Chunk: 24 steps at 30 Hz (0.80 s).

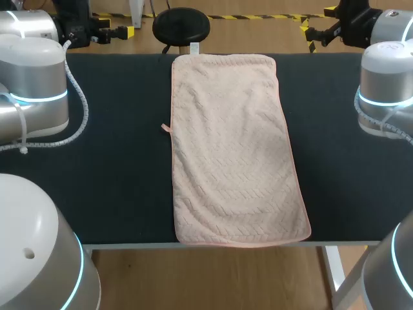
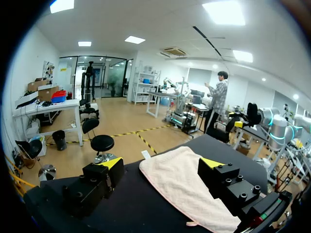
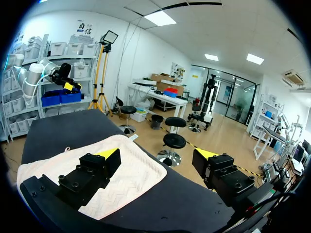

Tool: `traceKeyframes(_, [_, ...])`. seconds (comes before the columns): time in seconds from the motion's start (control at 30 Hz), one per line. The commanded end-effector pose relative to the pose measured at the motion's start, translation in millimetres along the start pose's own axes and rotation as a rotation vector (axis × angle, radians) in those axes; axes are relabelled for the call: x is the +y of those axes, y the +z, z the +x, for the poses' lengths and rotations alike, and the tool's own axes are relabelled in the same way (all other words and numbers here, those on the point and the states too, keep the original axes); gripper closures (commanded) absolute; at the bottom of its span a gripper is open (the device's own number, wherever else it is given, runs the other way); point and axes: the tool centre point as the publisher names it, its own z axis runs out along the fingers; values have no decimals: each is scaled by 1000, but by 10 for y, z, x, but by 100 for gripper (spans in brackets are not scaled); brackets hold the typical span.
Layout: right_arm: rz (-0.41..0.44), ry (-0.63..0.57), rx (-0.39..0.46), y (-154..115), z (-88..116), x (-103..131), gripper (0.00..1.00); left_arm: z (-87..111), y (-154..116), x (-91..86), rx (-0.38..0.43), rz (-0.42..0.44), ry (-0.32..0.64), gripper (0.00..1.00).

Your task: Fold the towel

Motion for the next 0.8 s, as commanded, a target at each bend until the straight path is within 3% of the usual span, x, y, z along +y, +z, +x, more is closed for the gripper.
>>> traceKeyframes(0.03, [0, -1, 0, 2, -3, -2, 0, 4, 4, 11, -3, 4, 1, 0])
traceKeyframes(0.5, [0, -1, 0, 2, -3, -2, 0, 4, 4, 11, -3, 4, 1, 0])
traceKeyframes(0.6, [194, -247, 85, 99, 66, -95, 0, 46, 86, 30, 60, -163, 133, 0])
traceKeyframes(0.63, [208, -286, 108, 102, 75, -104, 0, 53, 110, 39, 77, -215, 159, 0])
traceKeyframes(0.8, [483, -683, 234, 46, 161, -182, 0, 260, 272, 225, 253, -698, 513, 0])
